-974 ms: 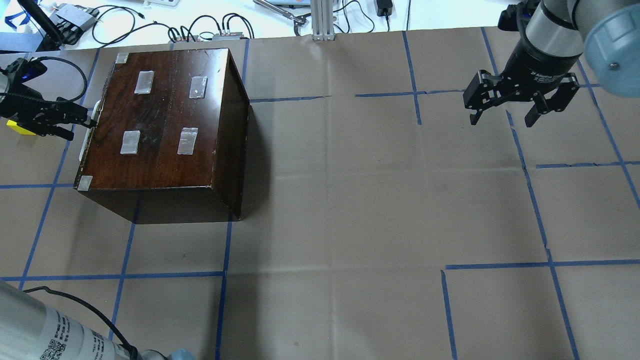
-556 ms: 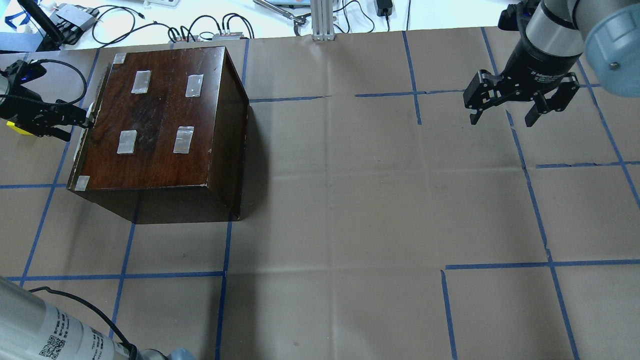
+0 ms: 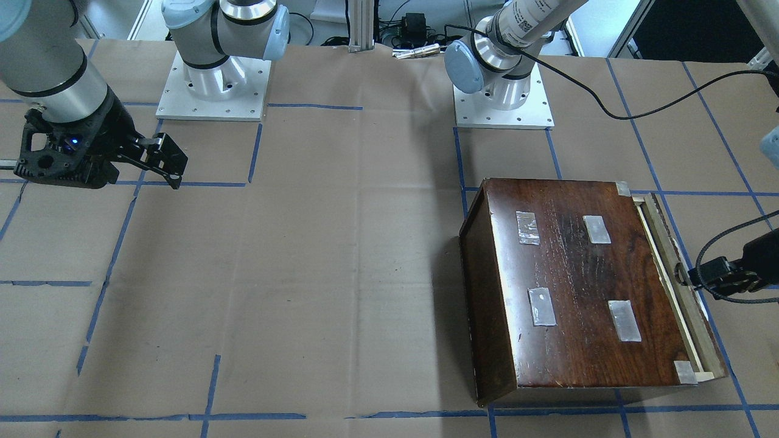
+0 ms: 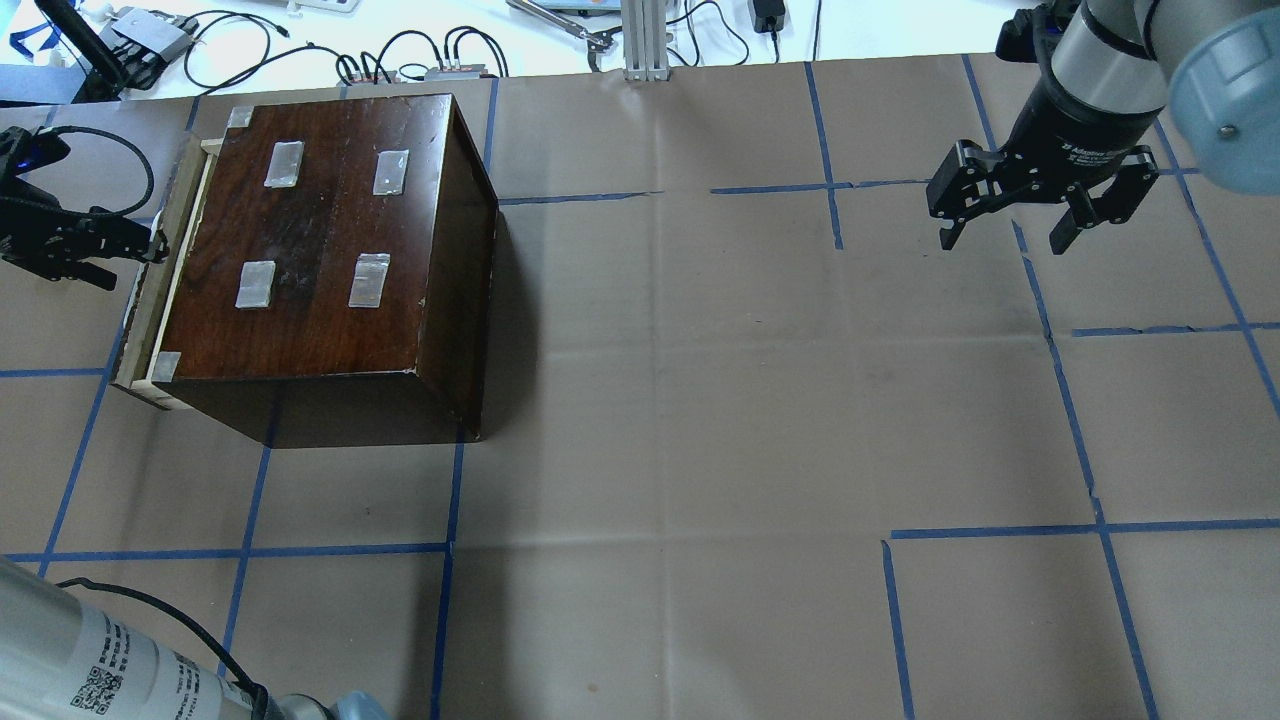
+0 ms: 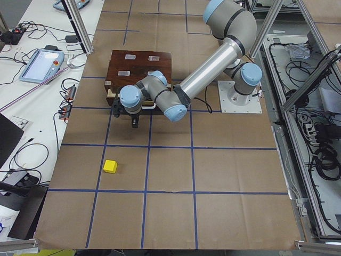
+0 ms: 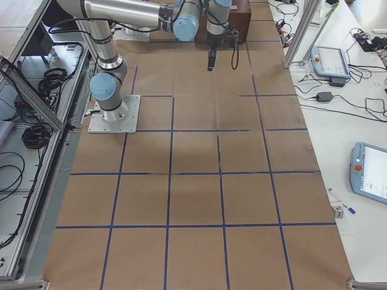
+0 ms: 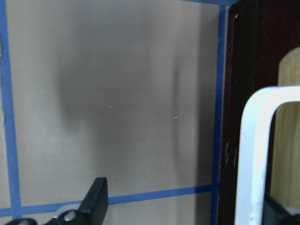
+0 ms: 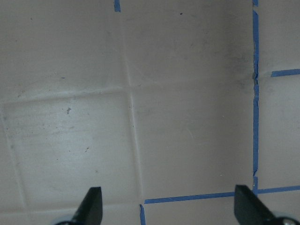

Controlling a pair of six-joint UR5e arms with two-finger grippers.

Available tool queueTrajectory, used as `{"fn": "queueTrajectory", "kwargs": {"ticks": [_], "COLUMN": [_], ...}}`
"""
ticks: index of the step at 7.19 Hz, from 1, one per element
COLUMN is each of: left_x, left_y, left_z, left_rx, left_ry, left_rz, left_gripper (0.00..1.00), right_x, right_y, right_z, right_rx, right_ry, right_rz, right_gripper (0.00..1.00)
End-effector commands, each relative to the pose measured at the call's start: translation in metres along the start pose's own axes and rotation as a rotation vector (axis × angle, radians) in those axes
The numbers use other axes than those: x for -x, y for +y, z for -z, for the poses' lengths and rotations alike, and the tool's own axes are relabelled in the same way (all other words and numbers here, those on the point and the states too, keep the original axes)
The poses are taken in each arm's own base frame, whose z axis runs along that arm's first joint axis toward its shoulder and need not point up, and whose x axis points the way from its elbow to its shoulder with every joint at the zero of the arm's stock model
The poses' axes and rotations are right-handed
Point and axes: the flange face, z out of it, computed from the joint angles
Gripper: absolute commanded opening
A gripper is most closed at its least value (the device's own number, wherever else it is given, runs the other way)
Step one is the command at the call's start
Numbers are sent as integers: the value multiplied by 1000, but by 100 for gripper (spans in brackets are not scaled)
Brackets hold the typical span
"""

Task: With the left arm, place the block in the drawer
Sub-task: 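Pull the drawer open away from the cabinet with the left gripper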

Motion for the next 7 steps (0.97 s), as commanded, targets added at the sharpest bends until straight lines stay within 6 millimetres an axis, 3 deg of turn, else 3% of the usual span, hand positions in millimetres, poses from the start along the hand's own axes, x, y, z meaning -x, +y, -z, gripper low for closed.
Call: {"fn": "queueTrajectory", "kwargs": {"ticks": [1,7], "left_x": [2,10], "left_y": [1,-6], "left_z": [4,19], "left_rx": [-7,-8], "left_ry": [-5,-56], "left_rz": [3,-5], "left_gripper": [99,99], "right_x": [0,0], "right_y": [0,0], "right_z": [0,1], "right_rx": [0,0], "right_ry": [0,0], "right_rz": [0,0], "right_gripper": [100,100]}}
